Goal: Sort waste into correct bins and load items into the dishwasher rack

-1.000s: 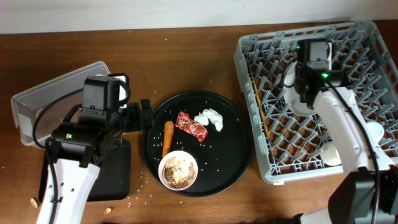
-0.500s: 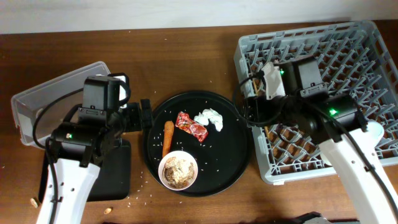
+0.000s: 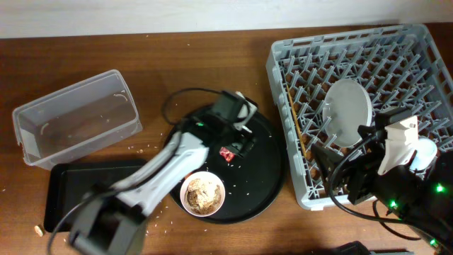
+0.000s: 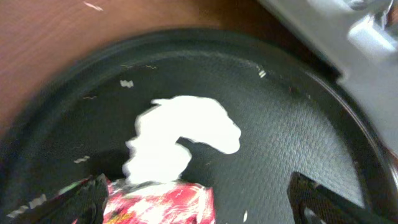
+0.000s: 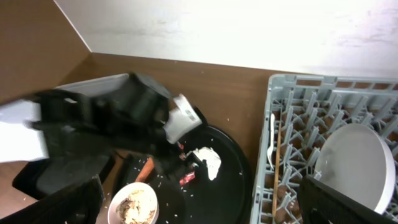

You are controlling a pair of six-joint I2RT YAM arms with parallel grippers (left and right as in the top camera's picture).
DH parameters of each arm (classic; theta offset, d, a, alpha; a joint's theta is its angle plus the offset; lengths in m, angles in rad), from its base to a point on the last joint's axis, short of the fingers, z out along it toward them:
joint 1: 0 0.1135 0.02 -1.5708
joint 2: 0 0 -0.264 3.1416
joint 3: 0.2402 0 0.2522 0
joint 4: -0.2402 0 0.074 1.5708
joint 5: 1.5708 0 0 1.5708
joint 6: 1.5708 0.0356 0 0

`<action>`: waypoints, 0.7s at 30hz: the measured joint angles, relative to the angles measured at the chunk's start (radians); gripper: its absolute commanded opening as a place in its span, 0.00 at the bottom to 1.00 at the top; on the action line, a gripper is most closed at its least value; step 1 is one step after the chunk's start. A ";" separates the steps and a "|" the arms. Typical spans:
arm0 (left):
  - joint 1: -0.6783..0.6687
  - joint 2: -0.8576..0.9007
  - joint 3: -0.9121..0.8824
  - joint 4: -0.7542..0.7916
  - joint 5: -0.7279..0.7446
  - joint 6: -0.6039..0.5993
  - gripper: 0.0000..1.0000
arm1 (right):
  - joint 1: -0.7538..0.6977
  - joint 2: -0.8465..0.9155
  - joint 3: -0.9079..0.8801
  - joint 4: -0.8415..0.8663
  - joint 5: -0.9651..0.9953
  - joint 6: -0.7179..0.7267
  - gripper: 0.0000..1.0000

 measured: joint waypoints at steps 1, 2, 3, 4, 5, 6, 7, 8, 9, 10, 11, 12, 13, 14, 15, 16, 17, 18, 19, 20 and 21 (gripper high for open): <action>-0.021 0.076 -0.004 0.081 0.000 0.014 0.74 | 0.000 0.001 0.000 0.003 0.000 0.000 0.99; -0.030 0.140 -0.006 0.140 -0.003 0.040 0.68 | 0.000 0.002 0.000 0.004 0.000 0.000 0.99; -0.032 0.160 -0.007 0.150 -0.005 0.055 0.66 | 0.000 0.003 -0.001 0.002 0.000 0.000 0.99; -0.034 0.187 -0.006 0.175 -0.015 0.063 0.52 | 0.000 0.003 -0.001 0.002 0.000 0.000 0.99; -0.034 0.230 -0.006 0.177 -0.037 0.074 0.60 | 0.000 0.003 -0.001 0.002 0.000 0.000 0.99; -0.034 0.236 -0.006 0.186 -0.065 0.080 0.66 | 0.000 0.003 -0.001 0.002 0.000 -0.001 0.99; -0.034 0.236 -0.006 0.188 -0.083 0.082 0.66 | 0.000 0.003 -0.001 0.002 0.000 0.000 0.99; -0.034 0.236 -0.006 0.190 -0.108 0.084 0.65 | 0.000 0.003 -0.001 0.002 0.000 0.000 0.99; -0.034 0.237 -0.006 0.193 -0.118 0.084 0.51 | 0.000 0.003 -0.001 0.002 0.000 0.000 0.99; -0.034 0.239 -0.006 0.204 -0.125 0.084 0.14 | 0.000 0.003 -0.001 0.002 0.000 0.000 0.99; -0.034 0.256 -0.006 0.212 -0.131 0.084 0.00 | 0.000 0.003 -0.001 0.002 0.000 0.000 0.99; -0.034 0.260 -0.005 0.212 -0.129 0.084 0.00 | 0.000 0.003 -0.001 0.002 0.000 0.000 0.99; -0.035 0.261 -0.002 0.201 -0.130 0.087 0.00 | 0.000 0.003 -0.001 0.002 0.000 0.000 0.99; -0.035 0.255 0.007 0.166 -0.131 0.087 0.00 | 0.000 0.003 -0.001 0.002 0.000 0.000 0.99; -0.034 0.212 0.018 0.117 -0.131 0.087 0.00 | 0.000 0.003 -0.001 0.002 0.000 0.000 0.99; -0.034 0.152 0.034 0.082 -0.132 0.087 0.00 | 0.000 0.003 -0.001 0.002 0.000 0.000 0.99; -0.034 0.072 0.048 0.047 -0.143 0.087 0.00 | 0.000 0.003 -0.001 0.003 0.000 0.000 0.99; -0.029 -0.042 0.064 0.019 -0.168 0.088 0.00 | 0.000 0.003 -0.001 0.001 0.000 0.000 0.99; -0.002 -0.151 0.078 -0.020 -0.226 0.088 0.00 | 0.000 0.003 -0.001 0.002 0.000 0.000 0.99; 0.024 -0.182 0.083 -0.061 -0.280 0.088 0.00 | 0.000 0.003 -0.001 0.003 0.000 0.000 0.99; 0.121 -0.212 0.082 -0.109 -0.366 0.088 0.00 | 0.000 0.003 -0.002 0.003 0.000 0.000 0.99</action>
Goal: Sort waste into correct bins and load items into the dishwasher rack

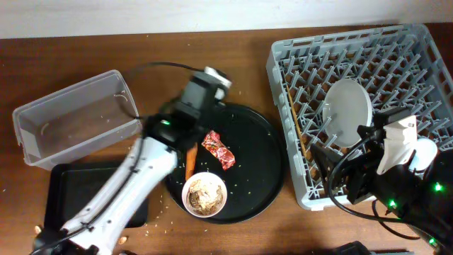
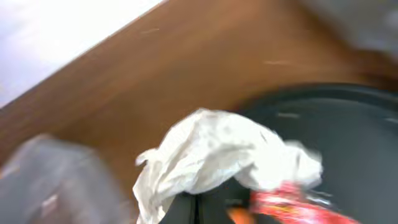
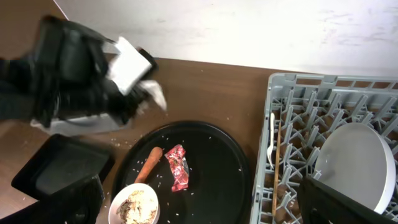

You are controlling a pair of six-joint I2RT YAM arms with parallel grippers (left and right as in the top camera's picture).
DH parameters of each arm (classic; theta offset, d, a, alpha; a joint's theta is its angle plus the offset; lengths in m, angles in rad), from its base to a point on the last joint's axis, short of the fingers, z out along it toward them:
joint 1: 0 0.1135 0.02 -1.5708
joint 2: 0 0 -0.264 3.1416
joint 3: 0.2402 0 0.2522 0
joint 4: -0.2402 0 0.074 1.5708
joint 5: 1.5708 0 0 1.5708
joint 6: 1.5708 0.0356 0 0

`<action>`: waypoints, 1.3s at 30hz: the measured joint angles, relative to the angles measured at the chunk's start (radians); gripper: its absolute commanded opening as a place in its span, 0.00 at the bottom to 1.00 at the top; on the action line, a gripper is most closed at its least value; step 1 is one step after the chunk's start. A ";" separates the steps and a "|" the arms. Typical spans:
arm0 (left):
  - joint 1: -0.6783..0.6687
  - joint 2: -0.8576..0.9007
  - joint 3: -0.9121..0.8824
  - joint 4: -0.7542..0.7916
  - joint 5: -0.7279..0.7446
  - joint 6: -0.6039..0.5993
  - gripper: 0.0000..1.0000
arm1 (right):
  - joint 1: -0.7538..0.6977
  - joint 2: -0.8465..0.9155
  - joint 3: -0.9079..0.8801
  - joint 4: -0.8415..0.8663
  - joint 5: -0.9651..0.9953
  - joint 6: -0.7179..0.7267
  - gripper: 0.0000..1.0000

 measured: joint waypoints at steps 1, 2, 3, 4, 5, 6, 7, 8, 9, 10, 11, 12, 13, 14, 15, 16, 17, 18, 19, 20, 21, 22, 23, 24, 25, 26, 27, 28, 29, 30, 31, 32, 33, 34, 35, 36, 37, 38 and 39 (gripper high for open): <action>0.093 -0.005 0.000 -0.019 -0.038 0.000 0.00 | 0.000 0.002 0.000 -0.001 0.000 0.000 0.99; 0.306 -0.004 0.000 -0.036 -0.020 -0.008 0.06 | 0.000 0.001 0.000 0.000 0.000 0.000 0.99; 0.403 -0.004 0.000 -0.036 -0.016 -0.019 0.10 | 0.000 0.002 0.000 -0.001 0.000 0.000 0.99; 0.484 -0.003 0.000 -0.037 0.032 -0.035 0.55 | 0.000 0.002 0.000 -0.001 0.000 0.000 0.99; 0.572 -0.003 0.000 -0.038 0.058 -0.046 0.75 | 0.000 0.002 0.000 -0.001 0.000 0.000 0.99; 0.602 -0.003 0.000 -0.039 0.069 -0.053 0.78 | 0.000 0.002 0.000 -0.001 -0.001 0.000 0.99; 0.615 -0.003 0.000 -0.035 0.080 -0.060 0.79 | 0.000 0.002 0.000 -0.001 0.000 0.000 0.99; 0.615 -0.003 0.000 -0.035 0.107 -0.065 0.72 | 0.000 0.002 0.000 -0.001 0.000 0.000 0.99; 0.604 -0.003 0.000 -0.043 0.162 -0.065 0.72 | 0.000 0.002 0.000 -0.001 0.000 0.000 0.99; 0.583 -0.003 0.000 -0.055 0.252 -0.068 0.72 | 0.000 0.002 0.000 -0.001 0.000 0.000 0.99; 0.506 0.000 -0.005 -0.058 0.339 -0.068 0.71 | 0.000 0.002 0.000 -0.001 0.000 0.000 0.99; 0.412 0.013 -0.019 -0.050 0.383 -0.064 0.68 | 0.000 0.002 0.000 -0.002 0.000 0.001 0.99; 0.339 0.040 -0.037 -0.026 0.399 -0.063 0.62 | 0.000 0.002 0.000 -0.002 0.000 0.000 0.99; 0.163 0.162 -0.058 0.013 0.411 -0.050 0.60 | 0.000 0.002 0.000 -0.001 0.000 0.000 0.99; 0.072 0.248 -0.079 0.014 0.399 -0.037 0.60 | 0.000 0.002 0.000 -0.001 0.000 0.000 0.99; 0.020 0.298 -0.092 0.019 0.359 -0.038 0.60 | 0.000 0.002 0.000 0.000 -0.001 0.000 0.99; -0.042 0.359 -0.092 0.045 0.308 -0.057 0.59 | 0.000 0.002 0.000 -0.003 0.000 0.000 0.99; -0.089 0.397 -0.092 0.052 0.279 -0.082 0.57 | 0.000 0.002 0.000 -0.001 0.000 0.000 0.99; -0.107 0.412 -0.092 0.058 0.257 -0.108 0.49 | 0.000 0.002 0.000 -0.001 0.000 0.000 0.99; -0.135 0.422 -0.084 0.063 0.243 -0.129 0.32 | 0.000 0.002 0.000 -0.001 0.000 0.000 0.99; -0.142 0.423 -0.084 0.062 0.237 -0.136 0.12 | 0.000 0.002 0.000 -0.001 0.000 0.000 0.99; -0.150 0.425 -0.083 0.061 0.238 -0.151 0.01 | 0.000 0.002 0.000 -0.001 0.000 0.000 0.99; -0.165 0.427 -0.082 0.062 0.239 -0.163 0.01 | 0.000 0.002 0.000 0.000 0.000 0.000 0.99; -0.172 0.428 -0.082 0.061 0.238 -0.170 0.01 | 0.000 0.002 0.000 -0.001 0.000 0.000 0.99; -0.171 0.429 -0.072 0.025 0.228 -0.172 0.01 | 0.000 0.002 0.000 -0.001 0.000 0.000 0.98; -0.169 0.428 -0.059 -0.029 0.211 -0.174 0.00 | 0.000 0.002 0.000 0.000 0.000 -0.001 0.99; -0.165 0.411 -0.042 -0.083 0.190 -0.174 0.00 | 0.000 0.002 0.000 -0.002 0.000 0.000 0.99; -0.160 0.384 -0.027 -0.100 0.178 -0.174 0.01 | 0.000 0.002 0.000 -0.001 0.000 0.000 0.99; -0.155 0.321 -0.014 -0.103 0.160 -0.174 0.01 | 0.000 0.002 0.000 -0.001 0.000 0.001 0.99; -0.153 0.272 0.001 -0.102 0.145 -0.174 0.00 | 0.000 0.002 0.000 -0.001 0.000 0.000 0.99; -0.153 0.261 0.006 -0.102 0.132 -0.174 0.01 | 0.000 0.002 0.000 -0.001 0.000 -0.001 0.99; -0.153 0.261 0.006 -0.104 0.114 -0.174 0.00 | 0.000 0.002 0.000 -0.001 0.000 0.000 0.99; -0.152 0.257 0.006 -0.105 0.077 -0.174 0.00 | 0.000 0.002 0.000 -0.001 0.000 0.000 0.99; -0.142 0.244 0.008 -0.130 0.056 -0.174 0.01 | 0.000 0.002 0.000 -0.001 0.000 -0.001 0.99; -0.090 0.189 0.014 -0.143 0.032 -0.174 0.01 | 0.000 0.002 0.000 -0.001 0.000 -0.003 0.99; -0.016 0.128 0.026 -0.127 0.021 -0.165 0.01 | 0.000 0.002 0.000 -0.001 0.000 -0.003 0.99; 0.099 0.058 0.050 -0.099 0.005 -0.151 0.01 | 0.000 0.002 0.000 -0.001 0.000 -0.003 0.99; 0.246 0.031 0.064 -0.048 0.010 -0.132 0.01 | 0.000 0.002 0.000 -0.001 0.000 -0.003 0.99; 0.369 0.033 0.068 -0.016 0.023 -0.121 0.01 | 0.000 0.002 0.000 -0.001 -0.001 -0.004 0.99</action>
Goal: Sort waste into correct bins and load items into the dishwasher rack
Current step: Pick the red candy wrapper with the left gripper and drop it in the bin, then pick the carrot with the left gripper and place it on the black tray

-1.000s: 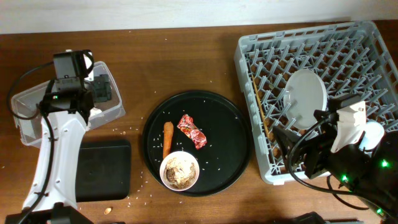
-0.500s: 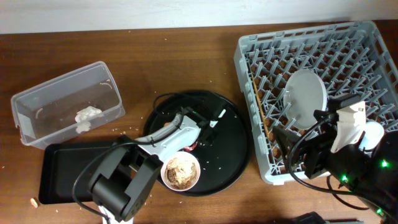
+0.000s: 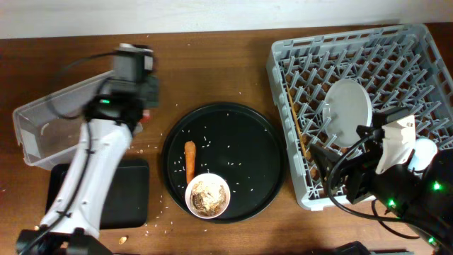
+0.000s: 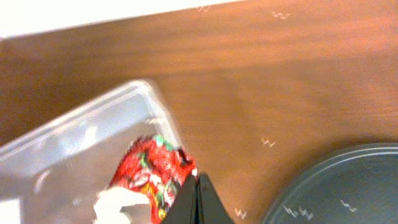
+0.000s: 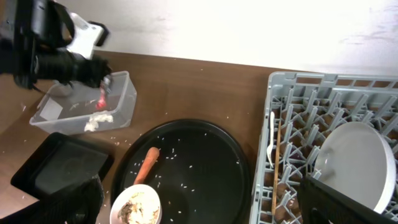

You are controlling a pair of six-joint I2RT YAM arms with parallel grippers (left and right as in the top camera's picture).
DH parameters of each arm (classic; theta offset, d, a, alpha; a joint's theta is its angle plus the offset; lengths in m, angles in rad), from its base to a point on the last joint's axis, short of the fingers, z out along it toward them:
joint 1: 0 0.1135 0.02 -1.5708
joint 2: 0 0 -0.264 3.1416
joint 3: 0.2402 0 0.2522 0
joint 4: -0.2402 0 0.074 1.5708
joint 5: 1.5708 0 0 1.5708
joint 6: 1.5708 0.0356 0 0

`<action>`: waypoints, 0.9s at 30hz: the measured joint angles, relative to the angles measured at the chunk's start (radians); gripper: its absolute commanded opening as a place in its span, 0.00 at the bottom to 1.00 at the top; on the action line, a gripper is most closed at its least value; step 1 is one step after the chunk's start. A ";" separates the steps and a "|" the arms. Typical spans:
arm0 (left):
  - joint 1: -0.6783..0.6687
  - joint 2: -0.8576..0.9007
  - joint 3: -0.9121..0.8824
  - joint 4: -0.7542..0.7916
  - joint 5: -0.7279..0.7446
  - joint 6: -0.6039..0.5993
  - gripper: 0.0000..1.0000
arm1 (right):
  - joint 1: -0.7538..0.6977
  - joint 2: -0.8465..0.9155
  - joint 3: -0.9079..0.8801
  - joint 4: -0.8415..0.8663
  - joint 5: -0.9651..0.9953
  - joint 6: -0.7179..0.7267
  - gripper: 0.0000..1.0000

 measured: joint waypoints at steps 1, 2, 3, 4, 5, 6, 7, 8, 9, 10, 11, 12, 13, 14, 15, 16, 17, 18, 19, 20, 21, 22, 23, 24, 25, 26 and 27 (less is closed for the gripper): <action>0.070 0.001 -0.003 0.033 0.029 0.005 0.22 | -0.001 0.000 0.000 -0.001 0.000 0.000 0.99; 0.183 0.005 -0.002 0.076 0.076 0.008 0.58 | -0.001 -0.001 0.000 -0.001 0.001 0.001 0.99; 0.265 0.009 -0.002 0.081 0.099 0.013 0.66 | -0.001 0.000 0.000 0.000 0.001 0.001 0.99; 0.311 0.011 -0.002 0.084 0.120 0.016 0.67 | -0.001 0.000 0.000 0.000 0.000 0.000 0.99; 0.322 0.012 -0.002 0.084 0.132 0.015 0.67 | -0.001 0.000 0.000 0.000 0.001 0.000 0.99; 0.323 0.009 -0.001 0.063 0.149 0.016 0.65 | -0.001 0.000 0.000 0.000 0.000 0.000 0.99; 0.320 -0.002 -0.001 0.046 0.159 0.016 0.57 | -0.001 0.000 0.000 0.000 0.001 0.000 0.99; 0.308 -0.028 0.004 -0.021 0.193 0.016 0.49 | -0.001 0.000 0.000 0.001 0.001 -0.001 0.99; 0.240 -0.102 0.005 -0.129 0.274 0.019 0.49 | -0.001 0.000 0.000 -0.002 0.001 -0.002 0.99; 0.183 -0.126 0.016 -0.206 0.296 0.007 0.49 | -0.001 0.000 0.000 0.000 0.001 -0.002 0.99; 0.052 -0.122 -0.032 -0.269 0.335 -0.023 0.50 | -0.001 0.000 0.000 0.000 0.001 -0.003 0.99; -0.009 -0.096 -0.079 -0.255 0.346 -0.048 0.50 | -0.001 0.000 0.000 0.001 0.001 -0.003 0.99; -0.061 -0.070 -0.152 -0.227 0.347 -0.081 0.49 | -0.001 0.000 0.000 0.001 0.001 -0.003 0.99; -0.144 -0.012 -0.259 -0.192 0.354 -0.122 0.47 | -0.001 -0.001 0.000 0.000 0.000 -0.003 0.99; -0.187 0.031 -0.333 -0.142 0.357 -0.141 0.44 | -0.001 -0.001 0.000 0.000 0.000 -0.004 0.99; -0.206 0.051 -0.377 -0.076 0.356 -0.154 0.44 | -0.001 -0.001 0.000 -0.001 0.001 -0.005 0.99; -0.221 0.062 -0.402 -0.015 0.352 -0.161 0.43 | -0.001 -0.001 0.000 0.000 0.001 -0.006 0.99; -0.233 0.081 -0.418 0.044 0.346 -0.163 0.42 | -0.001 -0.001 0.000 0.000 0.001 -0.006 0.99; -0.243 0.113 -0.428 0.075 0.334 -0.166 0.37 | -0.001 -0.001 0.000 -0.001 0.001 -0.006 0.99; -0.243 0.154 -0.439 0.104 0.327 -0.166 0.30 | -0.001 -0.001 0.000 0.000 0.001 -0.006 0.99; -0.243 0.180 -0.436 0.133 0.314 -0.169 0.26 | -0.001 -0.001 0.000 0.000 0.000 -0.006 0.99; -0.243 0.185 -0.436 0.144 0.300 -0.171 0.20 | -0.001 -0.001 0.000 -0.002 0.001 -0.006 0.99; -0.243 0.185 -0.431 0.143 0.293 -0.173 0.15 | -0.001 -0.001 0.000 0.000 0.001 -0.006 0.99; -0.245 0.186 -0.424 0.125 0.289 -0.172 0.15 | -0.001 -0.001 0.000 0.000 0.001 -0.006 0.99; -0.245 0.177 -0.409 0.069 0.279 -0.172 0.15 | -0.001 -0.001 0.000 0.000 0.001 -0.006 0.99; -0.244 0.146 -0.391 0.008 0.253 -0.173 0.15 | -0.001 -0.001 0.000 0.000 0.001 -0.006 0.99; -0.244 0.094 -0.364 -0.043 0.219 -0.168 0.15 | -0.001 -0.001 0.000 0.001 0.001 -0.005 0.99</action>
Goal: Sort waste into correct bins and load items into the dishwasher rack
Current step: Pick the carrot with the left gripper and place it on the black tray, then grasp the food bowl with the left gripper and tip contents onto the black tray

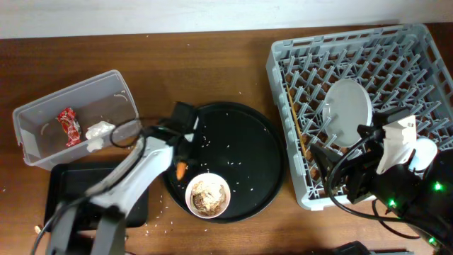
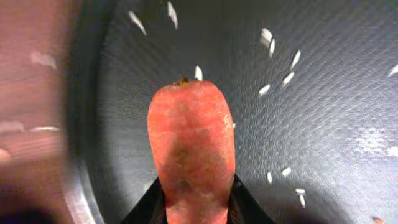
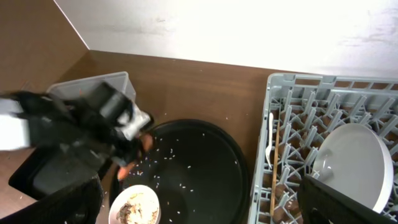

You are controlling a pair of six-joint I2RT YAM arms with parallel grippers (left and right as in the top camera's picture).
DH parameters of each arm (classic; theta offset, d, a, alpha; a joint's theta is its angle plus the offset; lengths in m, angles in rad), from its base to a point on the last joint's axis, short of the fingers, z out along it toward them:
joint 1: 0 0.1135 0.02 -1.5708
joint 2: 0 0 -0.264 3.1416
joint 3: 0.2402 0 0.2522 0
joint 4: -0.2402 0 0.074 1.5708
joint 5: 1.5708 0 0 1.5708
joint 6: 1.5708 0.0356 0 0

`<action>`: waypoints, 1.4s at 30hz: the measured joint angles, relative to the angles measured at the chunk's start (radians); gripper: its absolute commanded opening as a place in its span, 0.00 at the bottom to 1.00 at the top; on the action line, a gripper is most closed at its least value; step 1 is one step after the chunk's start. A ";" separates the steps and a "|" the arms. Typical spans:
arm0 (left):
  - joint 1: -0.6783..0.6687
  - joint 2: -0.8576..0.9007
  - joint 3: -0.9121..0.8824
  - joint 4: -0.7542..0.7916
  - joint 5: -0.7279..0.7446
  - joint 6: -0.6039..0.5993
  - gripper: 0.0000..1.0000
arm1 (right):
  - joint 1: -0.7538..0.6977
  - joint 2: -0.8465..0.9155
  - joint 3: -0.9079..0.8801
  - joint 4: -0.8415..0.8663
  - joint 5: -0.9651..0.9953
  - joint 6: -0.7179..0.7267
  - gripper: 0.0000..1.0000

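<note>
My left gripper (image 1: 181, 164) is down at the left edge of the round black tray (image 1: 248, 142). Its dark fingers (image 2: 144, 208) press both sides of an orange carrot (image 2: 189, 146), so it is shut on the carrot. A red wrapper (image 1: 66, 126) and a white napkin (image 1: 99, 131) lie in the clear plastic bin (image 1: 42, 152). A bowl of food scraps (image 1: 206, 195) stands at the front of the tray. The grey dishwasher rack (image 1: 287, 64) holds a white plate (image 1: 347, 112). My right gripper (image 3: 200, 190) hangs open high over the rack's front left corner.
A black rectangular tray (image 1: 64, 191) lies front left, below the bin. Rice grains are scattered on the round tray. A chopstick (image 3: 277, 168) lies along the rack's left side. The right arm (image 1: 386, 166) covers the rack's front right corner.
My left gripper was over the clear bin with the red wrapper and napkin. Both now lie in the bin, and the gripper is down on the round tray, shut on the carrot.
My left gripper stood open over the napkin and wrapper on the round tray. Then it was raised toward the bin with the napkin. Then it held the waste over the bin. Now the waste lies in the bin and the gripper holds the carrot. The right arm stayed still.
</note>
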 measured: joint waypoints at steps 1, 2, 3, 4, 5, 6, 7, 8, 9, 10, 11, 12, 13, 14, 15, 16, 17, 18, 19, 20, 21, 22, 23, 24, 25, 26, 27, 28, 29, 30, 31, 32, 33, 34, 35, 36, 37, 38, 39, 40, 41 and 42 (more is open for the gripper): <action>0.000 -0.093 0.033 -0.050 -0.046 0.006 0.13 | 0.000 0.000 0.000 -0.001 0.000 0.000 0.99; 0.003 -0.169 0.052 -0.120 -0.074 0.007 0.13 | 0.000 0.000 0.000 0.000 0.000 0.000 0.99; 0.015 -0.240 0.062 -0.201 -0.103 -0.011 0.13 | 0.000 0.000 0.000 0.000 0.000 -0.002 0.99; 0.071 -0.282 0.064 -0.327 -0.145 -0.075 0.13 | 0.000 0.000 0.000 -0.002 0.000 0.000 0.99; 0.138 -0.285 0.060 -0.376 -0.165 -0.131 0.13 | 0.000 0.000 0.000 -0.001 0.000 -0.001 0.99; 0.212 -0.288 0.032 -0.377 -0.175 -0.179 0.11 | 0.000 0.000 0.000 -0.001 0.000 -0.001 0.99; 0.306 -0.291 -0.023 -0.360 -0.181 -0.225 0.11 | 0.000 0.000 0.000 0.000 0.000 0.000 0.99; 0.449 -0.288 -0.120 -0.332 -0.180 -0.264 0.11 | 0.000 0.000 0.000 -0.002 0.000 0.000 0.99; 0.501 -0.286 -0.150 -0.315 -0.174 -0.278 0.29 | 0.000 0.000 0.000 0.000 0.000 -0.001 0.99; 0.591 -0.286 -0.182 -0.273 -0.163 -0.308 0.44 | 0.000 0.000 0.000 0.000 0.000 -0.001 0.99; 0.696 -0.286 -0.188 -0.245 -0.160 -0.333 0.54 | 0.000 0.000 0.000 -0.002 0.000 0.000 0.99; 0.745 -0.286 -0.188 -0.226 -0.145 -0.345 0.60 | 0.000 0.000 0.000 -0.001 0.000 0.000 0.99; 0.758 -0.286 -0.188 -0.221 -0.120 -0.341 0.62 | 0.000 0.000 0.000 -0.002 0.000 -0.001 0.99; 0.761 -0.286 -0.169 -0.262 -0.079 -0.325 0.72 | 0.000 0.000 0.000 -0.002 0.000 -0.001 0.99; 0.745 -0.291 -0.111 -0.306 -0.030 -0.310 0.72 | 0.000 0.000 0.000 0.000 0.000 -0.001 0.99; 0.714 -0.299 -0.048 -0.345 -0.006 -0.289 0.72 | 0.000 0.000 0.000 -0.001 0.000 -0.001 0.99; 0.649 -0.323 -0.005 -0.353 0.019 -0.252 0.71 | 0.000 0.000 0.000 -0.001 0.000 0.000 0.99; 0.537 -0.350 0.018 -0.348 0.055 -0.190 0.63 | 0.000 0.000 0.000 -0.001 0.000 0.000 0.99; 0.378 -0.366 0.024 -0.348 0.104 -0.106 0.59 | 0.000 0.000 0.000 -0.001 0.000 -0.001 0.99; 0.204 -0.361 0.019 -0.321 0.117 -0.019 0.54 | 0.000 0.001 0.000 -0.001 -0.002 -0.001 0.99; 0.087 -0.356 0.007 -0.283 0.126 0.034 0.54 | 0.000 0.000 0.000 -0.001 0.001 0.000 0.99; -0.017 -0.340 -0.002 -0.243 0.126 0.061 0.54 | 0.000 0.000 0.000 -0.001 -0.001 0.000 0.99; -0.170 -0.298 -0.008 -0.207 0.140 0.095 0.53 | 0.000 0.000 0.000 -0.002 0.000 -0.001 0.99; -0.276 -0.265 -0.014 -0.201 0.143 0.112 0.51 | 0.000 0.000 0.000 -0.001 0.000 -0.001 0.99; -0.345 -0.245 -0.017 -0.193 0.140 0.117 0.47 | 0.000 0.000 0.000 -0.001 0.000 0.000 0.99; -0.404 -0.216 -0.017 -0.189 0.141 0.119 0.46 | 0.000 0.000 0.000 -0.001 0.000 0.000 0.99; -0.464 -0.167 -0.018 -0.185 0.137 0.112 0.43 | 0.000 0.000 0.000 -0.002 0.000 0.000 0.99; -0.507 -0.113 -0.019 -0.185 0.133 0.097 0.40 | 0.000 0.000 0.000 -0.002 0.000 -0.001 0.99; -0.528 -0.058 -0.020 -0.181 0.129 0.077 0.33 | 0.000 0.000 0.000 -0.001 0.000 0.000 0.99; -0.542 -0.021 -0.021 -0.176 0.128 0.066 0.25 | 0.000 0.000 0.000 -0.001 0.000 0.000 0.99; -0.566 0.014 -0.021 -0.166 0.122 0.058 0.21 | 0.000 0.000 0.000 -0.001 0.000 0.000 0.99; -0.577 0.026 -0.023 -0.159 0.118 0.051 0.18 | 0.000 0.000 0.000 -0.001 0.000 0.000 0.99; -0.582 0.042 -0.023 -0.146 0.110 0.049 0.13 | 0.000 0.000 0.000 -0.001 0.000 -0.002 0.99; -0.582 0.048 -0.024 -0.138 0.105 0.047 0.04 | 0.000 0.000 0.000 -0.002 0.000 -0.001 0.99; -0.585 0.055 -0.033 -0.113 0.090 0.041 0.01 | 0.000 0.000 0.000 -0.001 0.000 0.000 0.99; -0.586 0.053 -0.038 -0.111 0.053 0.029 0.01 | 0.000 0.000 0.000 -0.001 0.000 0.000 0.99; -0.586 0.052 -0.038 -0.112 0.023 0.026 0.00 | 0.000 0.000 0.000 -0.001 0.000 -0.001 0.99; -0.586 0.052 -0.022 -0.157 0.006 0.029 0.00 | 0.000 0.000 0.000 -0.001 0.000 -0.001 0.99; -0.586 0.048 0.006 -0.211 0.001 0.029 0.00 | 0.000 0.000 0.000 -0.001 0.000 -0.001 0.99; -0.583 0.012 0.056 -0.283 -0.024 0.026 0.00 | 0.000 0.000 0.000 -0.001 0.000 -0.001 0.99; -0.570 -0.034 0.081 -0.287 -0.029 0.025 0.00 | 0.000 0.000 0.000 -0.002 0.000 -0.001 0.99; -0.529 -0.097 0.099 -0.300 -0.029 0.016 0.00 | 0.000 0.000 0.000 -0.001 0.000 -0.001 0.99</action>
